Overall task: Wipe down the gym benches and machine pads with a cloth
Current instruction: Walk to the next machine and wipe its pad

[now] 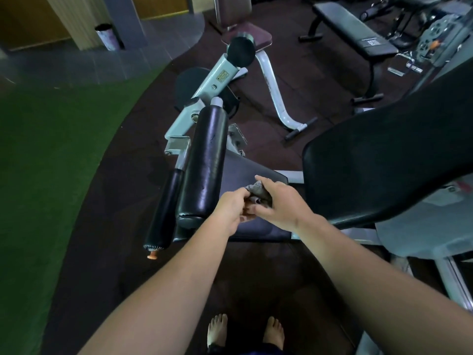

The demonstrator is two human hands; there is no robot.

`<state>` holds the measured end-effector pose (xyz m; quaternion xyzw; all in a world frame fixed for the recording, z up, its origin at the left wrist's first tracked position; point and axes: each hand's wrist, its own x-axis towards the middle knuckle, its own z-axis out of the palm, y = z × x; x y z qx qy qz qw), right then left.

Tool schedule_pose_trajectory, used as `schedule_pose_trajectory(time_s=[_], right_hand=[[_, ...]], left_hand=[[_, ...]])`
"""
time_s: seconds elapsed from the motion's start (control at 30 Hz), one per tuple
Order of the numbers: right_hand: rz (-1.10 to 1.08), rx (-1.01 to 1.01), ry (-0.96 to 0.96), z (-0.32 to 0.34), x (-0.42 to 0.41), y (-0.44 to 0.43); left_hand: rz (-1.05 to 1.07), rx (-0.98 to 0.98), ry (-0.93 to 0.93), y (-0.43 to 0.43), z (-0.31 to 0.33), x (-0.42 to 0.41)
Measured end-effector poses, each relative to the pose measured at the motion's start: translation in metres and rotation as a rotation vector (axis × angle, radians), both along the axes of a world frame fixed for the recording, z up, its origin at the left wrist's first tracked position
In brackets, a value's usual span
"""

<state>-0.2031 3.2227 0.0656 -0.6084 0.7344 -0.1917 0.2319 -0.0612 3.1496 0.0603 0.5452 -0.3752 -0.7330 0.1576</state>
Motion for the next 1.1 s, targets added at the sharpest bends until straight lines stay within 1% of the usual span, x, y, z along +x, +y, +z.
schedule_pose_trajectory(time_s=[0.1, 0.17, 0.27, 0.33, 0.4, 0.47, 0.57, 0.63, 0.7, 0.93, 1.0, 1.1], right_hand=[[0.001, 0.012, 0.051, -0.004, 0.001, 0.0], [-0.034, -0.004, 0.061, -0.004, -0.002, -0.001], [-0.118, -0.016, 0.018, -0.002, -0.013, 0.002], [-0.19, -0.017, -0.038, -0.001, -0.021, 0.008], [-0.269, -0.021, -0.115, 0.002, -0.029, 0.017], [-0.328, -0.017, -0.144, 0.005, -0.034, 0.025], [-0.443, -0.041, -0.202, 0.008, -0.038, 0.042], [-0.553, -0.074, -0.28, 0.005, -0.04, 0.055], [-0.66, -0.133, -0.333, 0.004, -0.039, 0.07], [-1.072, -0.364, -0.439, 0.02, -0.002, 0.158], [-1.154, -0.392, -0.443, 0.028, 0.01, 0.196], [-1.325, -0.445, -0.379, 0.04, 0.032, 0.264]], left_hand=[[-0.084, -0.02, -0.054, 0.003, 0.003, -0.001], [-0.177, -0.103, -0.157, 0.003, 0.006, -0.001], [-0.366, -0.242, -0.304, -0.002, 0.003, 0.006], [-0.56, -0.386, -0.429, -0.006, -0.001, 0.013], [-0.763, -0.573, -0.584, -0.007, -0.005, 0.017], [-0.905, -0.737, -0.699, -0.006, -0.004, 0.016], [-1.118, -0.966, -0.776, -0.003, -0.001, 0.005], [-1.241, -1.09, -0.778, -0.002, 0.0, -0.005], [-1.347, -1.2, -0.741, 0.001, 0.0, -0.015], [-1.665, -1.542, -0.518, 0.042, 0.009, -0.043], [-1.727, -1.6, -0.444, 0.065, 0.013, -0.051], [-1.856, -1.678, -0.322, 0.12, 0.023, -0.062]])
